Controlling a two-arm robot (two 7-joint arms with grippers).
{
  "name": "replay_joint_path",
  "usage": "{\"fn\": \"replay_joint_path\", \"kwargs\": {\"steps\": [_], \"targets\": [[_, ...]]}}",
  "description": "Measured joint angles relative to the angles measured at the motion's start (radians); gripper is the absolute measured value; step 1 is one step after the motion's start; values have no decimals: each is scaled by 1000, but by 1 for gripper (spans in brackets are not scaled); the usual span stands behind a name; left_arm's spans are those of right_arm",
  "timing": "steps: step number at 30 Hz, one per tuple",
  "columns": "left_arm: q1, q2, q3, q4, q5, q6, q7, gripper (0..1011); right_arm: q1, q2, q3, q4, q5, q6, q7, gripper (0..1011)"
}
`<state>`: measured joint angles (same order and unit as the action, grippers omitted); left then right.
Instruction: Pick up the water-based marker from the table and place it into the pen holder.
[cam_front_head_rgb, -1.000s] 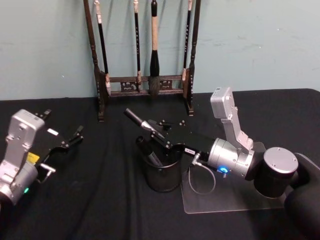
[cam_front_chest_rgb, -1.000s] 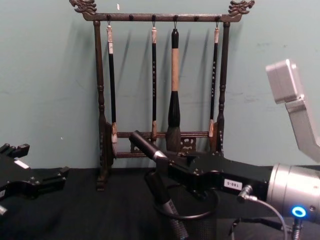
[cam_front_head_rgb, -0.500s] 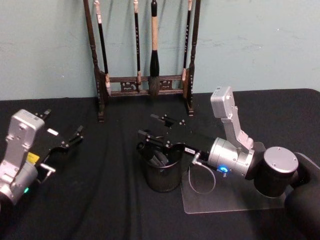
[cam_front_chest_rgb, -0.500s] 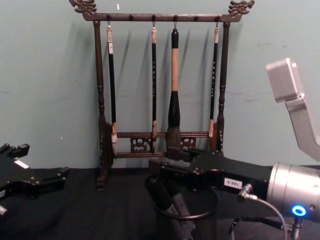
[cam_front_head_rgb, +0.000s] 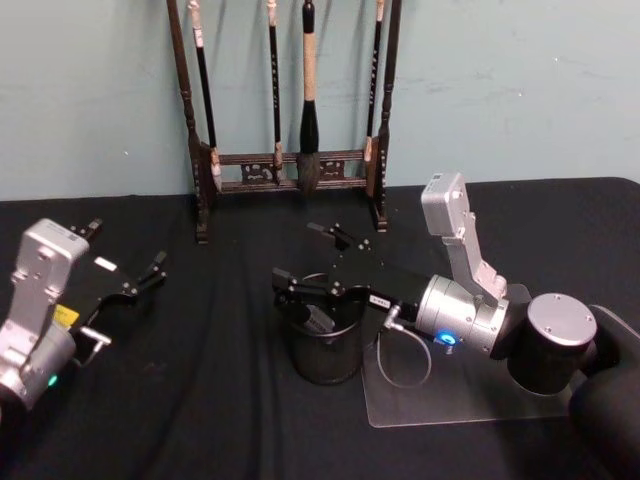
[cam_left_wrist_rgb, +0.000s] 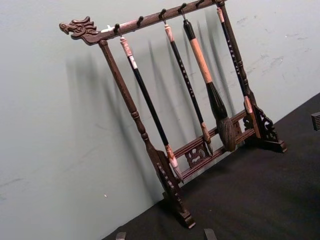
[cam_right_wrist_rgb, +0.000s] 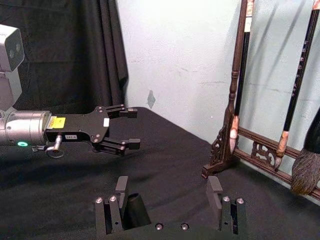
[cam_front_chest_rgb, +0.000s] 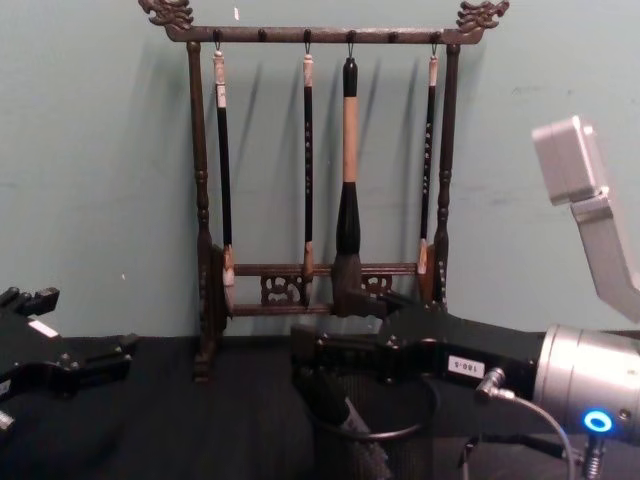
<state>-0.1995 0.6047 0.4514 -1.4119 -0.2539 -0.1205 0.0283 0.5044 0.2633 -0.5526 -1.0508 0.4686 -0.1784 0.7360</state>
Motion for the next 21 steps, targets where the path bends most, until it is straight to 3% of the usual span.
{"fn": "replay_joint_path", "kwargs": {"steps": [12, 21], "targets": [[0, 0, 0, 0, 0, 0, 0, 1009, -4, 25, 19, -62, 1, 23, -42, 1002], [0, 0, 0, 0, 0, 0, 0, 1009, -67, 101, 66, -202, -16, 88, -139, 1002]]}}
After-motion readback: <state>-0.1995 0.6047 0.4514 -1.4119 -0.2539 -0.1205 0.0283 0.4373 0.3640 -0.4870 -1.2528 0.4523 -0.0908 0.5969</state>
